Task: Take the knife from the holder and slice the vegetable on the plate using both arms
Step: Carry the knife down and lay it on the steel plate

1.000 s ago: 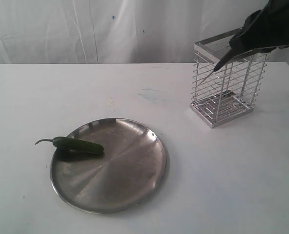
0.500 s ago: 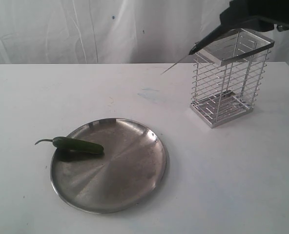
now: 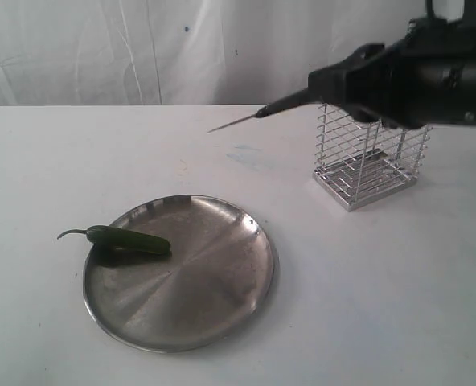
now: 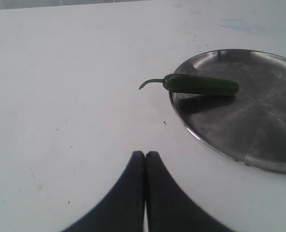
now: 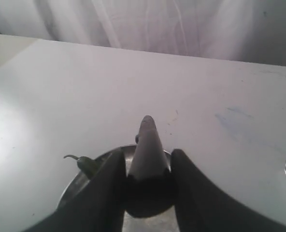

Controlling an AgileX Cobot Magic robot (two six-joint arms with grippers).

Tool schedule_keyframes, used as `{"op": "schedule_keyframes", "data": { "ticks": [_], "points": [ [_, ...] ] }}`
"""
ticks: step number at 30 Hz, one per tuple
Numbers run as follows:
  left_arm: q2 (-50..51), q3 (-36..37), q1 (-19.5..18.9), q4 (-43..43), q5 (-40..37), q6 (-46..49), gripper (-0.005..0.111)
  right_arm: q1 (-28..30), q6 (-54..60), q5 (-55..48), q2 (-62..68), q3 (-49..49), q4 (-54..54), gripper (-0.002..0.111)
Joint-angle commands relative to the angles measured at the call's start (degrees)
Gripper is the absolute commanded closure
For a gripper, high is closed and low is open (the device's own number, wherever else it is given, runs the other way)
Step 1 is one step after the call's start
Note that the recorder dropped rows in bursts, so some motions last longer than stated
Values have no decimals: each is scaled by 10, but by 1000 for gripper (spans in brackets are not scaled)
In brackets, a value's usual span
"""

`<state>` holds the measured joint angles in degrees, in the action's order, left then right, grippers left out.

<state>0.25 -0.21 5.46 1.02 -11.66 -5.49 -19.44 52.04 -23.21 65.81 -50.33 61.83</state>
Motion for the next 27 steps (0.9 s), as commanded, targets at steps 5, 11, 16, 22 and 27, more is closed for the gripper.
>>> {"op": "schedule_keyframes", "data": {
  "ticks": [5, 11, 16, 22, 27],
  "points": [
    [-2, 2, -1, 1, 1, 0, 107, -126, 124, 215, -7, 99, 130, 108],
    [-2, 2, -1, 1, 1, 0, 107, -201, 137, 276, -7, 104, 130, 108],
    [-2, 2, -1, 1, 1, 0, 107, -275, 144, 357, -7, 118, 99, 108],
    [-2, 2, -1, 1, 1, 0, 107, -291, 144, 372, -7, 118, 97, 108],
    [-2, 2, -1, 1, 1, 0, 107, -291, 25, 371, -6, 135, -18, 108]
  ]
}}
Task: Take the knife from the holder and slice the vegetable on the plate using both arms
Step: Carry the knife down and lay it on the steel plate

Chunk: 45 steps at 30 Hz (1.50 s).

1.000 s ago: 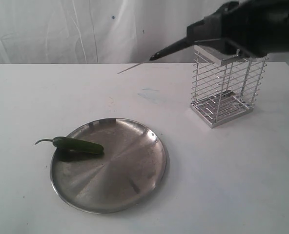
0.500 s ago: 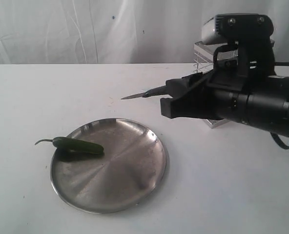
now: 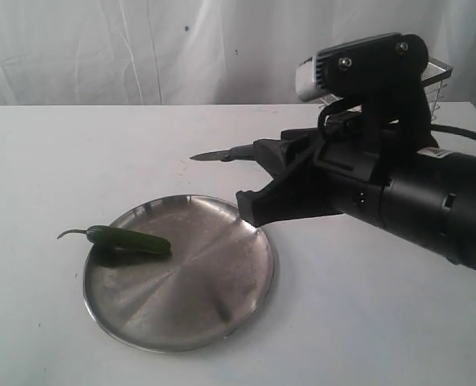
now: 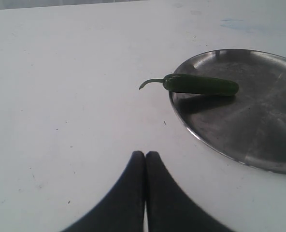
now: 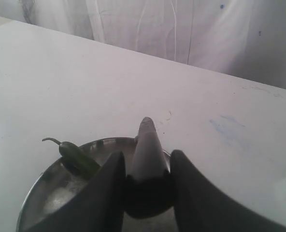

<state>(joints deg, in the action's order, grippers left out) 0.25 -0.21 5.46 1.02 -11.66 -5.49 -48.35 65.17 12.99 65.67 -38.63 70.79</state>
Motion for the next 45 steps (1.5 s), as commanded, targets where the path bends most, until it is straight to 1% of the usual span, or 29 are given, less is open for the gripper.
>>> {"op": "schedule_keyframes", "data": {
  "ticks": [1, 4, 5, 7, 14, 16, 18, 22, 27, 29, 34, 36, 45],
  "points": [
    [-2, 2, -1, 1, 1, 0, 107, -2, -177, 12, -4, 24, -171, 108],
    [-2, 2, -1, 1, 1, 0, 107, -2, -368, 41, -1, 48, -319, 108],
    [-2, 2, -1, 1, 1, 0, 107, -2, -413, 55, 3, 57, -346, 108],
    [-2, 2, -1, 1, 1, 0, 107, -2, -465, 80, 9, 74, -374, 108],
    [-2, 2, -1, 1, 1, 0, 107, -2, -506, 240, 49, 154, -376, 108],
    [-2, 2, -1, 1, 1, 0, 107, -2, -516, 260, 60, 163, -385, 108],
    [-2, 2, -1, 1, 1, 0, 107, -2, -539, 266, 72, 164, -421, 108],
    [-2, 2, -1, 1, 1, 0, 107, -2, -628, 298, 102, 172, -521, 108],
    [-2, 2, -1, 1, 1, 0, 107, -2, -712, 386, 160, 194, -550, 108],
    [-2, 2, -1, 1, 1, 0, 107, -2, -736, 414, 192, 199, -583, 108],
    [-2, 2, -1, 1, 1, 0, 107, -2, -776, 433, 260, 199, -649, 108],
    [-2, 2, -1, 1, 1, 0, 107, -2, -791, 433, 272, 199, -650, 108],
    [-2, 2, -1, 1, 1, 0, 107, -2, -782, 440, 281, 199, -616, 108]
  ]
}}
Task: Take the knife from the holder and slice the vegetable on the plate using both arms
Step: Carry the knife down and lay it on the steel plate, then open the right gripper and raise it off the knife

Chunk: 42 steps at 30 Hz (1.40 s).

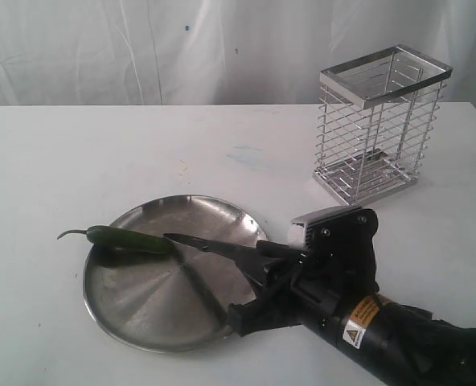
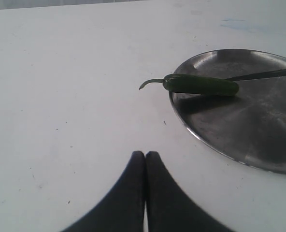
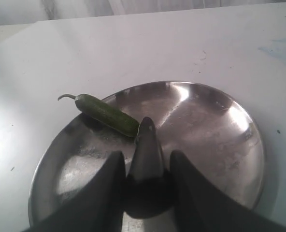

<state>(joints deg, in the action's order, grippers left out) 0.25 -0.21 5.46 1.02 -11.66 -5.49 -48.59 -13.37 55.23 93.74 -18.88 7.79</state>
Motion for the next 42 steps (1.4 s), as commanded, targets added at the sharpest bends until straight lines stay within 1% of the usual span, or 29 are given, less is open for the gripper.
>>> {"op": "schedule_keyframes", "data": {
  "ticks": [1, 4, 14, 18, 20, 27, 30, 33, 37, 42],
  "points": [
    [-2, 2, -1, 1, 1, 0, 107, 0, 3, 15, 0, 2, 14, 108],
    [-2, 2, -1, 1, 1, 0, 107, 0, 3, -4, 0, 2, 17, 108],
    [-2, 2, -1, 1, 1, 0, 107, 1, -3, -138, 0, 2, 14, 108],
    [-2, 2, -1, 1, 1, 0, 107, 1, -3, -165, 0, 2, 10, 107],
    [-2, 2, -1, 1, 1, 0, 107, 1, -3, -176, 0, 2, 1, 101],
    [-2, 2, -1, 1, 1, 0, 107, 1, -22, -192, 0, 1, 1, 73],
    [-2, 2, -1, 1, 1, 0, 107, 1, -38, -195, 0, 1, 1, 64],
    [-2, 2, -1, 1, 1, 0, 107, 1, -38, -203, 0, 1, 1, 61],
    [-2, 2, -1, 1, 1, 0, 107, 1, -38, -206, -4, 1, 1, 61],
    [-2, 2, -1, 1, 1, 0, 107, 1, -38, -216, -48, -1, 2, 61]
  ]
}}
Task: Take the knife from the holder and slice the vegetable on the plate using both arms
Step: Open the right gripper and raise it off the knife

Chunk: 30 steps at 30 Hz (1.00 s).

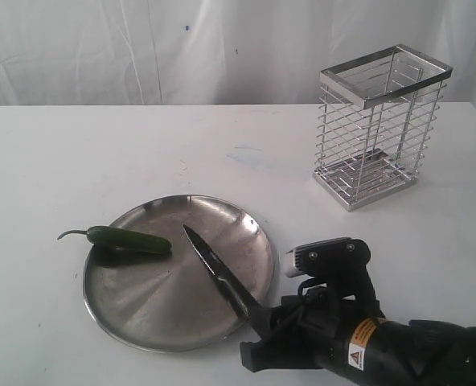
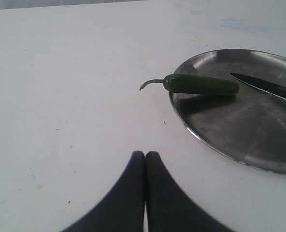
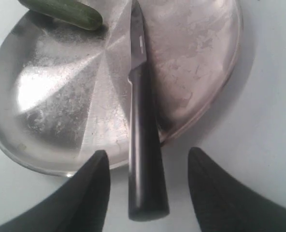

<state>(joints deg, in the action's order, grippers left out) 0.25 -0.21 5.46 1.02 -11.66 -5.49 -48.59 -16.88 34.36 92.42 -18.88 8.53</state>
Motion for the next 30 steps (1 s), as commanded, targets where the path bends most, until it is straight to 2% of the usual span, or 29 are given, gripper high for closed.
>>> {"op": "schedule_keyframes", "data": {
  "ticks": [1, 4, 7, 12, 17, 22, 25, 30],
  "points": [
    [-2, 2, -1, 1, 1, 0, 107, 1, -13, -20, -46, -3, -6, 61],
    [-2, 2, -1, 1, 1, 0, 107, 1, -19, -129, -91, -28, -6, 61],
    [-2, 2, -1, 1, 1, 0, 107, 3, 1, -292, -132, -75, -8, 61],
    [-2, 2, -1, 1, 1, 0, 107, 36, 66, -510, -171, -161, -21, 61],
    [-2, 2, -1, 1, 1, 0, 107, 107, 70, -698, -169, -248, -85, 61],
    [-2, 2, -1, 1, 1, 0, 107, 199, 169, -862, -125, -322, -79, 61],
    [-2, 2, -1, 1, 1, 0, 107, 243, 238, -887, -81, -349, 12, 61],
    [-2, 2, -1, 1, 1, 0, 107, 308, 444, -995, 13, -377, 246, 61]
  ]
}}
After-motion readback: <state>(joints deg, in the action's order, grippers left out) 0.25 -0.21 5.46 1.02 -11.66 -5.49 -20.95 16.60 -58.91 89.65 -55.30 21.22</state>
